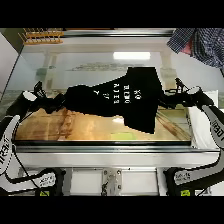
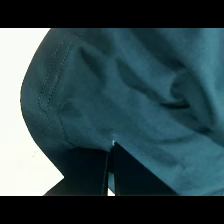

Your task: Fold the clothes and pants, and hang the long-sleeved shirts on hangers.

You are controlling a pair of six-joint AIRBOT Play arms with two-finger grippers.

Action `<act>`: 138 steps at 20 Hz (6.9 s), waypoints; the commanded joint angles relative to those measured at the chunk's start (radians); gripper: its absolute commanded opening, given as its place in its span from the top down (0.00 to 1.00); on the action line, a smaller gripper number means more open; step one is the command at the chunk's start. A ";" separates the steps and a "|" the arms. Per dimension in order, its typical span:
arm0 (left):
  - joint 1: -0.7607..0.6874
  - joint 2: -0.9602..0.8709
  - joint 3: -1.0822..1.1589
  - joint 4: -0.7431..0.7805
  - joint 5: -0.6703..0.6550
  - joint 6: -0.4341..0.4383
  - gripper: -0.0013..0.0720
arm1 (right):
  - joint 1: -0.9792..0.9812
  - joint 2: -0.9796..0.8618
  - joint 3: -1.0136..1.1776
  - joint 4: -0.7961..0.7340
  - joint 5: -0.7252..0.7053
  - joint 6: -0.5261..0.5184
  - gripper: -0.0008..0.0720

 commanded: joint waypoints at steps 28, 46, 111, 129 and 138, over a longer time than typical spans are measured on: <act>0.105 1.017 0.573 0.080 -0.055 -0.048 0.97 | 0.021 1.145 0.380 -0.274 -0.083 0.098 0.96; -0.036 -0.198 0.521 0.070 -0.153 -0.009 0.97 | 0.095 0.082 0.411 -0.334 0.231 0.171 0.96; 0.042 0.618 -0.639 0.052 -0.080 -0.047 0.97 | -0.061 0.748 -0.652 -0.266 0.412 0.227 0.34; 0.042 0.695 -0.639 0.052 -0.082 -0.047 0.97 | 0.082 0.667 -0.723 -0.233 0.206 0.258 0.67; 0.042 0.695 -0.639 0.053 -0.089 -0.047 0.97 | -0.043 0.710 -0.669 -0.381 0.312 0.280 0.13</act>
